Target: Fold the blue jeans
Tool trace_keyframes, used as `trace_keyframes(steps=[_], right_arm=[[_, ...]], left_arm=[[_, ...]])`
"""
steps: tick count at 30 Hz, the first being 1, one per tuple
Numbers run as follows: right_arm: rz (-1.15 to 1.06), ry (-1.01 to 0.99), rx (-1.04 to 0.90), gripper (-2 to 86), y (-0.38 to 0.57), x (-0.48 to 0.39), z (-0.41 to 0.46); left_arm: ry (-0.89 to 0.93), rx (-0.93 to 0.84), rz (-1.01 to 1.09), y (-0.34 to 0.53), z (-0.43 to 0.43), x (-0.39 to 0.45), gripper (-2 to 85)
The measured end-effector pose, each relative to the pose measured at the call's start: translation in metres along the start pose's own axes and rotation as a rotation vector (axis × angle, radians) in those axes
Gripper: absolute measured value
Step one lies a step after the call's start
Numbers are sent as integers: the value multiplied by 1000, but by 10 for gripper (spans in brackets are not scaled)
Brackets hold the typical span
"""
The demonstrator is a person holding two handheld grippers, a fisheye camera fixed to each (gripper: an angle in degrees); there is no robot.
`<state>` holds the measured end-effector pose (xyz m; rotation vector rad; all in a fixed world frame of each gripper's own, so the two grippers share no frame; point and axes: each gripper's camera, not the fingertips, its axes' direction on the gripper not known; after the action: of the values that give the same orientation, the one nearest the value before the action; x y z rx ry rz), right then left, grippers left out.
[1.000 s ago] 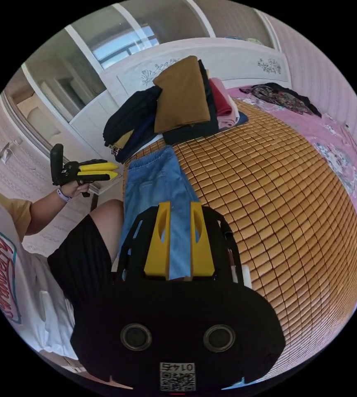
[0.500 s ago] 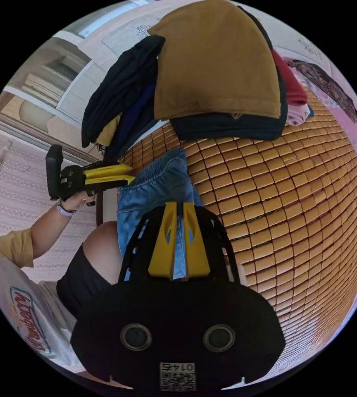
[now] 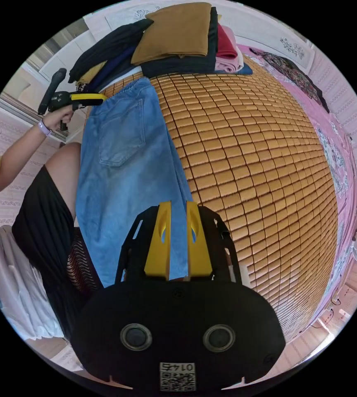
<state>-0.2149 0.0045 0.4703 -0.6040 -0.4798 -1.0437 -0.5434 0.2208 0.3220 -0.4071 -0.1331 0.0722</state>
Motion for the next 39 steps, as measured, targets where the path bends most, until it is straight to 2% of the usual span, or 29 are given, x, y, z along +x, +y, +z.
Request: trace_keyframes(steps=[8,14,19,23,29,33,39], right_arm=[[79,1,-22,46,-3,6,8],[2,91,-125,64,-15,-10,15],[14,114,-85,12,-20,-7,-2],[61,98,-37,5,-25,7,-17],[152,39,-14,15,-21,24,-5],[174,61,-2,38,3,31,-22],[167,56,-122,27,14,37,2]], left_arm=[[-49,-18,31,-2,-2,19,-10],[-65,-25,35,-4,-4,32,-10],[-72,-33,43,-7,-5,40,-10],[-178,-82,55,-16,2,48,-10],[-180,-131,43,-27,7,51,-10],[-159,-55,51,-19,-17,62,-10],[11,129,238,0,-92,138,-10]])
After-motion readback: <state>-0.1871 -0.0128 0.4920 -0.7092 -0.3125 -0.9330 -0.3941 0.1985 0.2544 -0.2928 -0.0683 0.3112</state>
